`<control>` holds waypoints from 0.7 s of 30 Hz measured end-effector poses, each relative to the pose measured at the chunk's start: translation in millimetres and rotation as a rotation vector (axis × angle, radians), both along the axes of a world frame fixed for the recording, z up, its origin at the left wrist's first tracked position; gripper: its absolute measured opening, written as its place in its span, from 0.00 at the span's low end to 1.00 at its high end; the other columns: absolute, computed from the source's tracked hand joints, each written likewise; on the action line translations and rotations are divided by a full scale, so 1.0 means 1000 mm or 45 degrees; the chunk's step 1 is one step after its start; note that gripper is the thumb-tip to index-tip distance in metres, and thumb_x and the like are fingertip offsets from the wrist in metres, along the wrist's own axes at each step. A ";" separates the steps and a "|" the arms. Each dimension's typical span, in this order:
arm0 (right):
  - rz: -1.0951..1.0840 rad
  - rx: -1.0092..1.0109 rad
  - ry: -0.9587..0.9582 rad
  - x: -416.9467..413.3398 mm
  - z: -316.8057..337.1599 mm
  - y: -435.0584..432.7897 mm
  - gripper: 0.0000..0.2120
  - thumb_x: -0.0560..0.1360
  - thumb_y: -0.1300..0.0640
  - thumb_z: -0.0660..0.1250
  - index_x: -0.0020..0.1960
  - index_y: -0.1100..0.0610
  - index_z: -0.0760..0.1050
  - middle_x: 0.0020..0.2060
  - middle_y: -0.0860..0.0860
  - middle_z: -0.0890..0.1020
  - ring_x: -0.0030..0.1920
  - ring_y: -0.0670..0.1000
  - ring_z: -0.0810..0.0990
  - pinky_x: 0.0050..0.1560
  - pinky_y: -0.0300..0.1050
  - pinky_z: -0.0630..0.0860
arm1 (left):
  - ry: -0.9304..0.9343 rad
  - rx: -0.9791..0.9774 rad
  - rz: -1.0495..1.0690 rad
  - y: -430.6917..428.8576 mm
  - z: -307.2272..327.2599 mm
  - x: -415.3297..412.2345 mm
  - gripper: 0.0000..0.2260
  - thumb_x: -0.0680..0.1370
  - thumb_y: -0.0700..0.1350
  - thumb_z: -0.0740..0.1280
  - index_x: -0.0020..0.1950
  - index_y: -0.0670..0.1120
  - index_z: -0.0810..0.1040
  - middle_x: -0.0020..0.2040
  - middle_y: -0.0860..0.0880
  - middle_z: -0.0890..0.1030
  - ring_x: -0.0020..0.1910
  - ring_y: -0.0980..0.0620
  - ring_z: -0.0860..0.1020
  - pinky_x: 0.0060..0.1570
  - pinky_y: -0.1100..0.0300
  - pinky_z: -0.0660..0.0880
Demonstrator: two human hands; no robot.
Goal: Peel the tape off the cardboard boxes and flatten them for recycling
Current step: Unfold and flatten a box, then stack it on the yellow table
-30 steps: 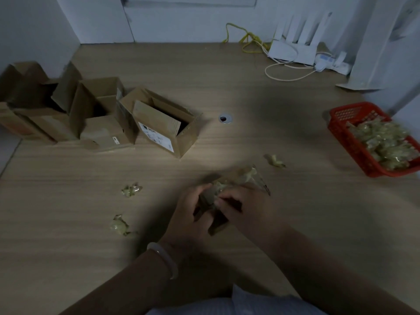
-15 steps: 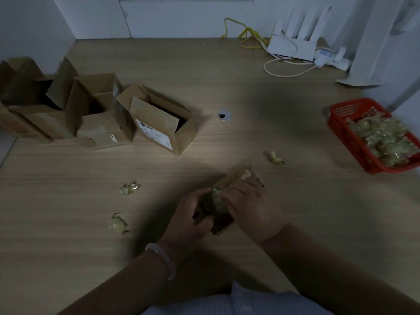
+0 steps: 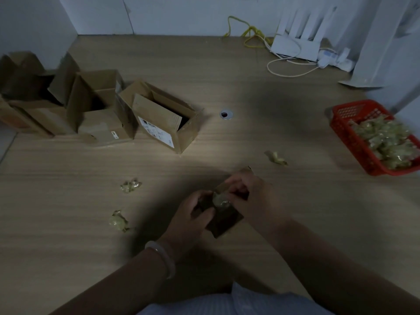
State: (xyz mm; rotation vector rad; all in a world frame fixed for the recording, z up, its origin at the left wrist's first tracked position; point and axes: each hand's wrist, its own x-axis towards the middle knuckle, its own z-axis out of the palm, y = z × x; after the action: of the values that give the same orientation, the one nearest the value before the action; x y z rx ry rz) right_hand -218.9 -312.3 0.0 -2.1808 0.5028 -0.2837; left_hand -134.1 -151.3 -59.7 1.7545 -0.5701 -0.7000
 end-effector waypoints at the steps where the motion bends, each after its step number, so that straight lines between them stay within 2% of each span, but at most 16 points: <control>1: -0.012 0.010 -0.002 0.000 0.001 0.001 0.18 0.69 0.59 0.73 0.43 0.36 0.73 0.42 0.30 0.79 0.42 0.33 0.79 0.40 0.24 0.71 | -0.003 0.008 0.041 -0.003 -0.001 0.000 0.12 0.70 0.51 0.69 0.53 0.62 0.76 0.53 0.55 0.80 0.53 0.59 0.78 0.51 0.66 0.75; 4: -0.019 -0.017 0.021 -0.001 0.000 0.003 0.13 0.69 0.53 0.73 0.41 0.35 0.74 0.43 0.29 0.79 0.43 0.33 0.79 0.41 0.25 0.72 | -0.036 0.019 0.107 -0.010 0.002 0.001 0.10 0.73 0.47 0.72 0.48 0.59 0.75 0.48 0.54 0.80 0.47 0.63 0.79 0.44 0.72 0.74; 7: 0.080 -0.040 0.071 -0.001 0.006 0.006 0.02 0.70 0.42 0.67 0.42 0.37 0.78 0.41 0.29 0.79 0.42 0.32 0.78 0.41 0.24 0.70 | -0.068 0.014 0.137 -0.015 0.004 0.003 0.10 0.73 0.46 0.73 0.47 0.57 0.74 0.46 0.53 0.80 0.44 0.65 0.78 0.40 0.74 0.73; 8: 0.113 -0.076 0.068 -0.001 0.006 0.006 0.07 0.72 0.40 0.64 0.44 0.39 0.79 0.39 0.30 0.80 0.42 0.32 0.78 0.40 0.24 0.69 | -0.089 0.022 0.145 -0.016 0.005 0.004 0.10 0.73 0.46 0.73 0.47 0.57 0.74 0.47 0.53 0.80 0.44 0.65 0.78 0.40 0.75 0.72; 10: 0.114 -0.096 0.094 0.000 0.004 0.005 0.08 0.73 0.42 0.64 0.48 0.41 0.80 0.38 0.32 0.80 0.43 0.32 0.77 0.41 0.24 0.69 | -0.098 0.025 0.153 -0.016 0.004 0.005 0.10 0.73 0.46 0.73 0.47 0.56 0.74 0.47 0.52 0.80 0.44 0.65 0.78 0.40 0.75 0.72; 13: 0.127 -0.145 0.138 0.001 0.004 0.005 0.07 0.71 0.47 0.70 0.49 0.42 0.80 0.37 0.30 0.77 0.44 0.31 0.75 0.42 0.24 0.68 | -0.098 0.048 0.133 -0.016 0.001 0.005 0.12 0.73 0.43 0.73 0.47 0.56 0.74 0.47 0.51 0.80 0.45 0.62 0.78 0.41 0.72 0.73; 15: 0.196 -0.279 0.192 0.002 0.002 0.006 0.09 0.70 0.45 0.70 0.51 0.42 0.79 0.41 0.34 0.78 0.43 0.34 0.73 0.46 0.29 0.68 | -0.090 0.037 0.132 -0.015 0.001 0.004 0.13 0.72 0.41 0.73 0.47 0.56 0.74 0.47 0.52 0.80 0.45 0.63 0.78 0.40 0.72 0.73; 17: 0.232 -0.373 0.233 0.002 0.001 0.007 0.09 0.71 0.46 0.69 0.51 0.43 0.80 0.46 0.40 0.80 0.48 0.40 0.74 0.50 0.38 0.70 | -0.074 -0.002 0.145 -0.015 0.001 0.004 0.12 0.69 0.45 0.73 0.47 0.57 0.74 0.47 0.52 0.80 0.44 0.63 0.79 0.41 0.72 0.74; 19: 0.232 -0.434 0.228 0.004 -0.001 0.008 0.06 0.72 0.49 0.68 0.48 0.45 0.81 0.46 0.44 0.81 0.49 0.46 0.76 0.51 0.40 0.69 | -0.057 -0.006 0.120 -0.014 0.000 0.005 0.11 0.70 0.49 0.74 0.48 0.58 0.75 0.49 0.52 0.81 0.47 0.61 0.79 0.45 0.68 0.76; 21: 0.190 -0.426 0.201 0.004 -0.002 0.010 0.04 0.72 0.51 0.68 0.46 0.47 0.81 0.44 0.45 0.82 0.48 0.48 0.77 0.49 0.42 0.71 | -0.033 0.003 0.085 -0.012 -0.002 0.005 0.11 0.72 0.50 0.73 0.49 0.61 0.75 0.51 0.53 0.80 0.50 0.59 0.79 0.48 0.65 0.77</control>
State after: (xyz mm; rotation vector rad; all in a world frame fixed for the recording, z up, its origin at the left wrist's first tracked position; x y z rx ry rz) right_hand -214.6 -302.3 -1.6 -2.5667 0.3977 -0.1198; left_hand -128.9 -163.4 -61.2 1.7787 -0.5260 -0.6322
